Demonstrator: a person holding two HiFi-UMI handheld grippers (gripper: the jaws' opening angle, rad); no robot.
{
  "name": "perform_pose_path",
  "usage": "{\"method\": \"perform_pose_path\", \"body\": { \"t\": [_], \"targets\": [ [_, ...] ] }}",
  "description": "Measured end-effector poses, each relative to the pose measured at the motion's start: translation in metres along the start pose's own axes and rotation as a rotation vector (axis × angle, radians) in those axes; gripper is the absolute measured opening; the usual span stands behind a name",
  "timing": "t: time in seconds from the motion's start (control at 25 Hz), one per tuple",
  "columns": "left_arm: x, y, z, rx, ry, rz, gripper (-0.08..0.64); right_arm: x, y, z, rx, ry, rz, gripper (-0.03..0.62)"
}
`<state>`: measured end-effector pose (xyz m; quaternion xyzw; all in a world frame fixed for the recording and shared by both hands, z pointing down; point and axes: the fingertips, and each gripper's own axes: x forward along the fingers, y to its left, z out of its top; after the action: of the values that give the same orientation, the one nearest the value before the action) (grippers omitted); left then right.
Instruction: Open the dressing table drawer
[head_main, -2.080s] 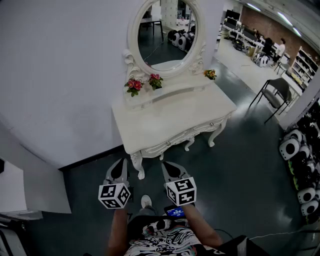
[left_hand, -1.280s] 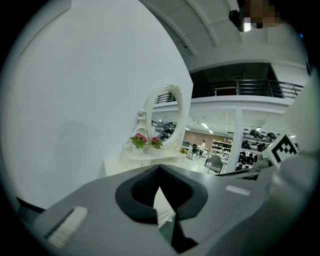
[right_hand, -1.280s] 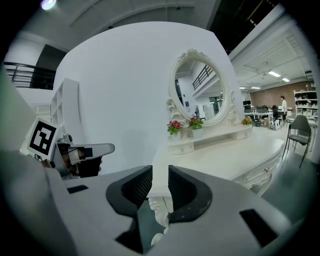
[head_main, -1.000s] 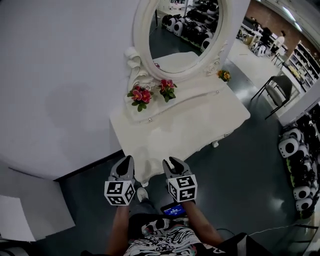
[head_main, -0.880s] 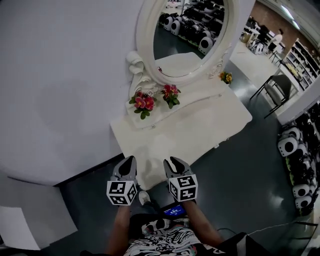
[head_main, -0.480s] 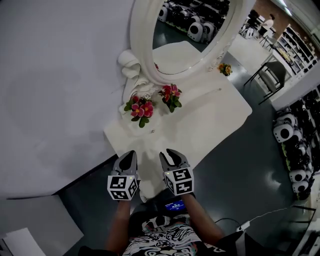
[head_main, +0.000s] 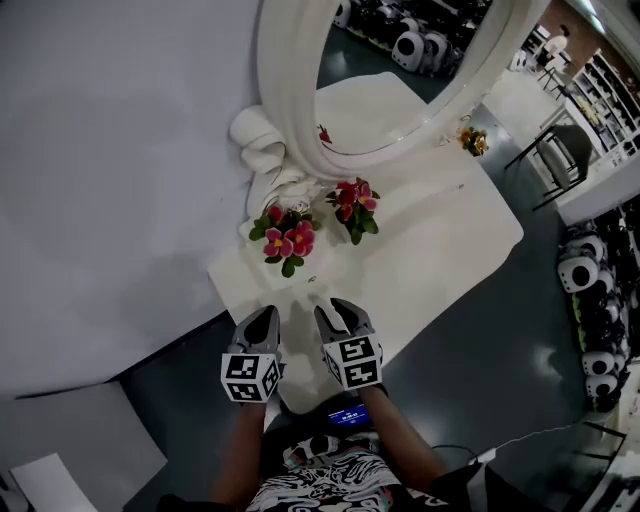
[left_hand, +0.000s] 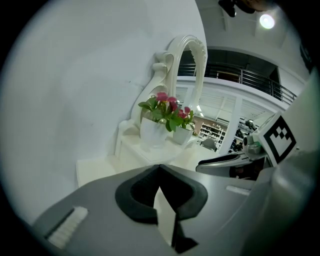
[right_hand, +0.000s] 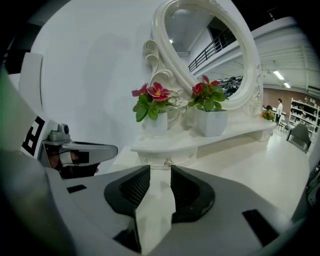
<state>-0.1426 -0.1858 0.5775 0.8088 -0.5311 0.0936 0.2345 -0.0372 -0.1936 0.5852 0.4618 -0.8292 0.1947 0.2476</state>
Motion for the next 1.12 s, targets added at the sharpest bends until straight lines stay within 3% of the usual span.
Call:
{"method": "perform_pose_path", "body": {
  "t": [0.28, 0.6, 0.68, 0.8, 1.12],
  "targets": [
    [0.03, 0.012, -0.009, -0.012, 0.047, 0.031, 0.002, 0.044, -0.013, -0.004, -0.055, 0.041, 0.059, 0.151],
    [0.037, 0.019, -0.018, -0.048, 0.039, 0.027, 0.002, 0.083, -0.014, -0.009, -0.114, 0.072, 0.101, 0.155],
    [0.038, 0.021, -0.019, -0.05, 0.044, 0.033, 0.002, 0.088, -0.014, -0.009, -0.124, 0.075, 0.099, 0.149],
    [0.04, 0.021, -0.016, -0.048, 0.047, 0.035, 0.002, 0.089, -0.016, -0.008, -0.141, 0.081, 0.09, 0.088],
    [0.034, 0.023, -0.017, -0.036, 0.05, 0.045, 0.002, 0.08, -0.015, -0.015, -0.129, 0.1, 0.09, 0.1]
  ]
}}
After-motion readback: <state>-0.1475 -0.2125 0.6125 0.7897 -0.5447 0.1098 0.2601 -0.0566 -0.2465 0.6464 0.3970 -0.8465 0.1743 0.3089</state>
